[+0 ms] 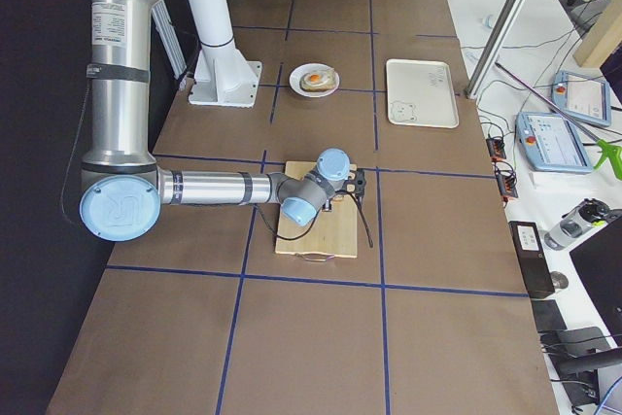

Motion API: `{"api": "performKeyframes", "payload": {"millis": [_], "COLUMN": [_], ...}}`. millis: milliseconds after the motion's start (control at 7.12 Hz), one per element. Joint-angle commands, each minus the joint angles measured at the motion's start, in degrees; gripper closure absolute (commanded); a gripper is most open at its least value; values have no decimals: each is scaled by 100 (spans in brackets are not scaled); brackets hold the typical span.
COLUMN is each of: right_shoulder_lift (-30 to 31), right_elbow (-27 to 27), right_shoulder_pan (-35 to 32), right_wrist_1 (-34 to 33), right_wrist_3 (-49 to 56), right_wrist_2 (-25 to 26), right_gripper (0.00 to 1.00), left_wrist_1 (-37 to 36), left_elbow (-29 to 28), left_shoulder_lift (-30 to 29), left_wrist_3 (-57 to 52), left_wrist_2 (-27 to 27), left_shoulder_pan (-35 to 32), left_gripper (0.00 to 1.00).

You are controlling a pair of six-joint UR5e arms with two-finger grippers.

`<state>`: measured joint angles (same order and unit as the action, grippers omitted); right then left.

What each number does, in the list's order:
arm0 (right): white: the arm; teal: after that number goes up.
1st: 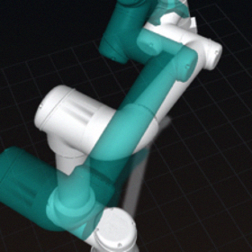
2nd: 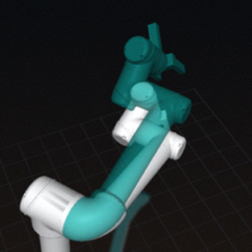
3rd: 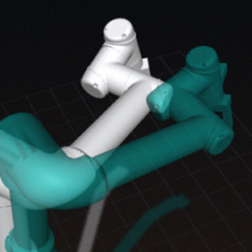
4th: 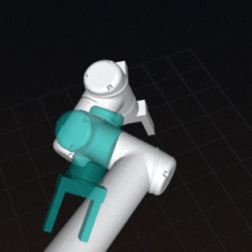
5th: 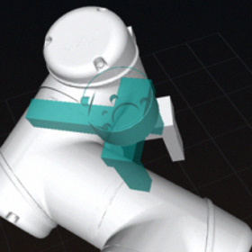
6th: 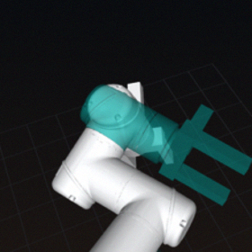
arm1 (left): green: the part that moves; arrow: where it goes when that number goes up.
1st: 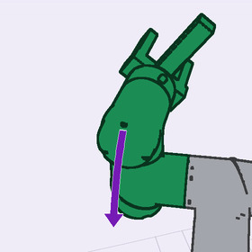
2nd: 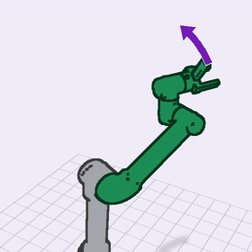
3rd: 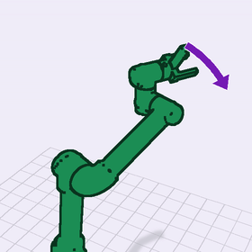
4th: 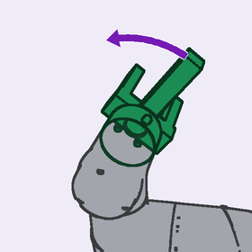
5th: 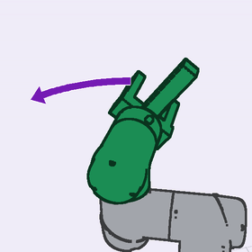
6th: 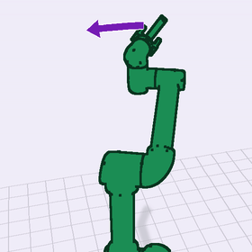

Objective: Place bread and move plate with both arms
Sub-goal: 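Lower the right gripper onto the bread slice on the bamboo board and grasp it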

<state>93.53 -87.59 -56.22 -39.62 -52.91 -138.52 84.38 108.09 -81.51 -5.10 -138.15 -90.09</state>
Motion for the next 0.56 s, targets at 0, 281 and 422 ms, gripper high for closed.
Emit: {"api": "performKeyframes", "payload": {"millis": [0,281,422], "right_shoulder_lift": [8,60,60], "right_elbow": [14,14,-12], "right_shoulder_pan": [6,6,6], "right_wrist_1": [-1,7,16], "right_wrist_3": [0,-9,0], "right_wrist_2": [0,9,35], "right_gripper": [79,100,100], "left_wrist_1": [0,0,0], "left_elbow": [1,10,62], "left_shoulder_lift": [4,4,4], "left_wrist_3": [0,35,44], "left_wrist_2": [-1,-71,-72], "left_shoulder_pan": [0,-9,-9], "left_gripper": [0,0,0]}}
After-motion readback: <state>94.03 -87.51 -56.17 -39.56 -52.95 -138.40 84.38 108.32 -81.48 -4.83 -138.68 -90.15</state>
